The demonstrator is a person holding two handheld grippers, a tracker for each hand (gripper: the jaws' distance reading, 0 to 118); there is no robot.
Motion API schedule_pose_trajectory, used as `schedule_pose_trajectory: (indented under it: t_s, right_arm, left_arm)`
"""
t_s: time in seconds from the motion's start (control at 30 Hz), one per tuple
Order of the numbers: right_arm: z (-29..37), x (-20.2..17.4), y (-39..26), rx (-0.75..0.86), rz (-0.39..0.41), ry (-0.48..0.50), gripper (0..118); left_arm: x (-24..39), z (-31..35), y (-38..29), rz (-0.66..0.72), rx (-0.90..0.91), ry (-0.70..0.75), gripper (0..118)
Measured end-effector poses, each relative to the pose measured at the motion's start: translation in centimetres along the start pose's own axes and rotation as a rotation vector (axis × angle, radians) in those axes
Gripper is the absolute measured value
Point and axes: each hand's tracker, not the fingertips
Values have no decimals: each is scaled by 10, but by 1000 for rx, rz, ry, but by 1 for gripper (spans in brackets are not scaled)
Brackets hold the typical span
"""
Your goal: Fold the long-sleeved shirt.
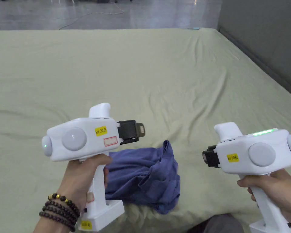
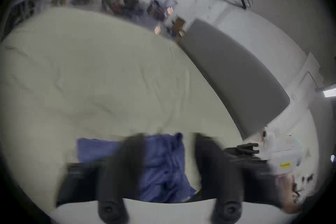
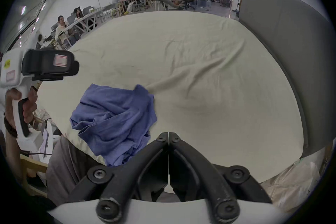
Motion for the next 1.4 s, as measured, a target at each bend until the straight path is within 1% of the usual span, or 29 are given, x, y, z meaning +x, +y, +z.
schedule_pose_trajectory:
  t_s: [0.03, 0.07, 0.1, 0.13, 0.23, 0.3, 0.4, 0.47, 0.53, 0.57, 0.6, 0.63, 0.7, 0.77, 0.83, 0.87, 0.97, 1.1, 1.17, 1.23, 1.3, 1.33, 1.4]
  right_arm:
    - [0, -1, 0, -2, 4, 4, 0]
    - [-1, -1, -1, -4, 8, 6, 0]
    - [-2, -2, -1, -7, 14, 4, 0]
    - [-3, -2, -1, -10, 21, 0, 0]
    - [-4, -1, -2, -8, 23, -17, 0]
    - [-4, 2, -3, -6, 8, -15, 0]
    - [-4, 7, -6, -8, -6, -16, 0]
    - [-6, 9, -8, -14, -10, -29, 0]
    - [-7, 12, -9, -20, -18, -39, 0]
    - [-7, 13, -10, -23, -24, -41, 0]
    - [-7, 14, -10, -24, -31, -44, 0]
    - [-7, 14, -10, -25, -39, -47, 0]
    - [-6, 15, -9, -18, -58, -42, 0]
    - [-6, 12, -1, -24, -70, -29, 0]
    - [-6, 2, 9, -2, -69, -7, 0]
    - [-7, -5, 17, 13, -67, 15, 0]
    - [-15, -26, 39, 29, -80, 128, 0]
    - [-46, -54, 53, 1, -176, 252, 0]
    - [-67, -64, 47, -31, -208, 304, 0]
    - [-89, -68, 37, -86, -230, 329, 0]
    - [-106, -68, 21, -143, -233, 320, 0]
    - [-112, -66, 14, -142, -237, 322, 0]
    - [-124, -56, 0, -171, -288, 328, 0]
  left_arm:
    - [0, 1, -11, -26, 28, 47, 0]
    - [4, -2, -24, -93, 37, 162, 0]
    - [3, -10, -36, -178, 29, 227, 0]
    - [5, -18, -49, -244, 7, 239, 0]
    - [17, -45, -85, -367, -5, 246, 0]
    - [28, -69, -107, -421, -53, 236, 0]
    - [50, -96, -138, -428, -80, 180, 0]
    - [68, -113, -157, -479, -82, 192, 0]
    - [82, -127, -173, -494, -106, 178, 0]
    - [87, -134, -181, -520, -109, 199, 0]
    - [91, -136, -184, -553, -68, 250, 0]
    - [92, -134, -182, -555, -67, 247, 0]
    - [91, -126, -169, -505, -93, 207, 0]
    - [84, -109, -153, -447, -92, 94, 0]
    - [78, -87, -136, -424, -36, 93, 0]
    - [70, -75, -125, -375, -13, 76, 0]
    - [35, -42, -86, -128, 9, -1, 0]
    - [-20, 0, -56, 159, 74, -44, 0]
    - [-42, 13, -51, 245, 73, -74, 0]
    - [-60, 21, -50, 272, 74, -57, 0]
    - [-72, 23, -50, 259, 55, -7, 0]
    - [-78, 24, -50, 263, 45, 16, 0]
    - [-93, 25, -50, 299, 40, 33, 0]
